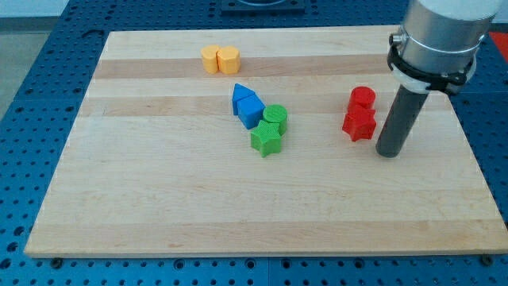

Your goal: Push the green circle and green star towards the down

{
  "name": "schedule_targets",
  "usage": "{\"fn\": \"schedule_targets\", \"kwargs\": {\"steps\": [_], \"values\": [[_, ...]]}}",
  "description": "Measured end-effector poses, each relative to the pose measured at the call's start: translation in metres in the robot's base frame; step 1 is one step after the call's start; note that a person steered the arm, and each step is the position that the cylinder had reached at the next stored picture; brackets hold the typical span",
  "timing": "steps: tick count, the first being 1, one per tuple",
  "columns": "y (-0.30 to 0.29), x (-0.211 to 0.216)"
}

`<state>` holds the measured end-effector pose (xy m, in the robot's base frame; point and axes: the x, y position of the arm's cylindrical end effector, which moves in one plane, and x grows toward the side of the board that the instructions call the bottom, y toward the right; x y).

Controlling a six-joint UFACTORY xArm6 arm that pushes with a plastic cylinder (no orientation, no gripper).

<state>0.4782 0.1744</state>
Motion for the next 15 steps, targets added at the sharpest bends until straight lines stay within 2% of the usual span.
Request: {"fn": "schedule_targets", "kwargs": {"steps": [2, 4, 6, 10, 11, 13, 14, 15], "values": [[0.0, -0.034], [-0.02, 0.014], [-0.081, 0.019], [-0.084, -0.089], [-0.114, -0.09], [-0.181, -0.047], [-0.196, -0.023], [-0.196, -0.022]]}}
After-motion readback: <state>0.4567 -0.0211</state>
